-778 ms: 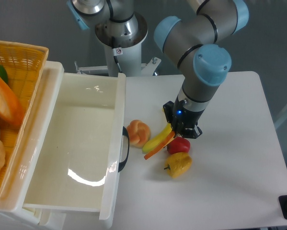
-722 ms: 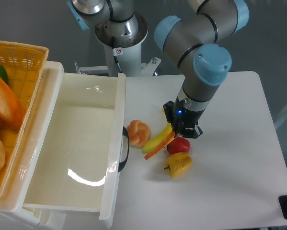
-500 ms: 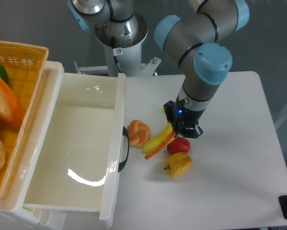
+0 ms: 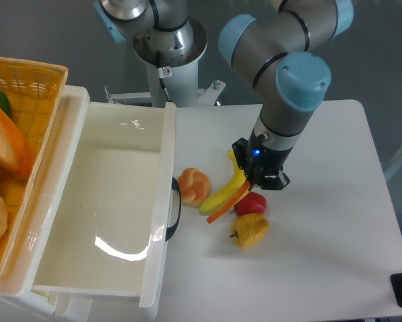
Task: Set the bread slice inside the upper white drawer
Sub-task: 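Lift the bread slice up off the table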
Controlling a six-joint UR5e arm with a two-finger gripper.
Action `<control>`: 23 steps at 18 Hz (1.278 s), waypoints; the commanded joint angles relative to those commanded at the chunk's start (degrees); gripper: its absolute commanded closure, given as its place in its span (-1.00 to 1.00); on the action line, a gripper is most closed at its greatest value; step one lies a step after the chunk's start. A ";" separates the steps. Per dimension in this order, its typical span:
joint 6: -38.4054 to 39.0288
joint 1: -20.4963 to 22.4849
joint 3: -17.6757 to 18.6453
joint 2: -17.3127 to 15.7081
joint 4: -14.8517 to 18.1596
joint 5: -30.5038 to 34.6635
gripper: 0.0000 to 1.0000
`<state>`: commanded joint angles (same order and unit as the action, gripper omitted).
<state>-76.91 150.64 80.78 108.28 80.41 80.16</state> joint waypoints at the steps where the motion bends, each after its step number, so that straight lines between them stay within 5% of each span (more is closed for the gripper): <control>1: 0.44 0.18 -0.44 -0.96 1.05 0.00 1.00; 6: 4.30 1.67 -2.29 -3.87 5.10 -0.35 1.00; 23: 26.10 4.40 -1.50 -13.36 7.03 -17.74 1.00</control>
<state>-50.81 155.04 79.27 94.93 87.44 62.41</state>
